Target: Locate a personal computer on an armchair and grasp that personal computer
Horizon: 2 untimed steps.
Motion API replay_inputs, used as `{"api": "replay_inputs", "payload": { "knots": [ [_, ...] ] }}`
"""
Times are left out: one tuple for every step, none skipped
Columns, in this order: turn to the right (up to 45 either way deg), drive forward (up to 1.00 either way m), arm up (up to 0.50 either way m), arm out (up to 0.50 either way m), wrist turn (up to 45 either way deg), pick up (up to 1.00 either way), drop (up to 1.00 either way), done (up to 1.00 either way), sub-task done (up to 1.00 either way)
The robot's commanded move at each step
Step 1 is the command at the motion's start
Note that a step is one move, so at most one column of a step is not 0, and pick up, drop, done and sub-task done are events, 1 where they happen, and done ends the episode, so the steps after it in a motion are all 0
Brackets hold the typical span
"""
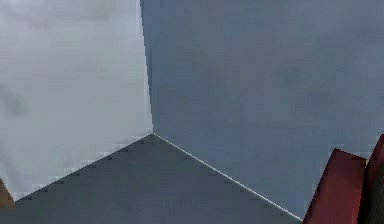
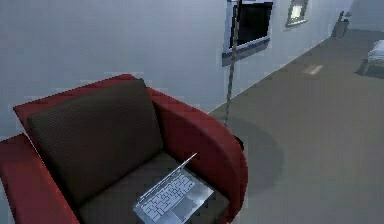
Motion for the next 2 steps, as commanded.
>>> {"api": "replay_inputs", "payload": {
  "knots": [
    [0.0,0.00,0.46,0.00,0.0,0.00,0.00,0.00,0.00],
    [0.0,0.00,0.00,0.22,0.0,0.00,0.00,0.00,0.00]
  ]
}}
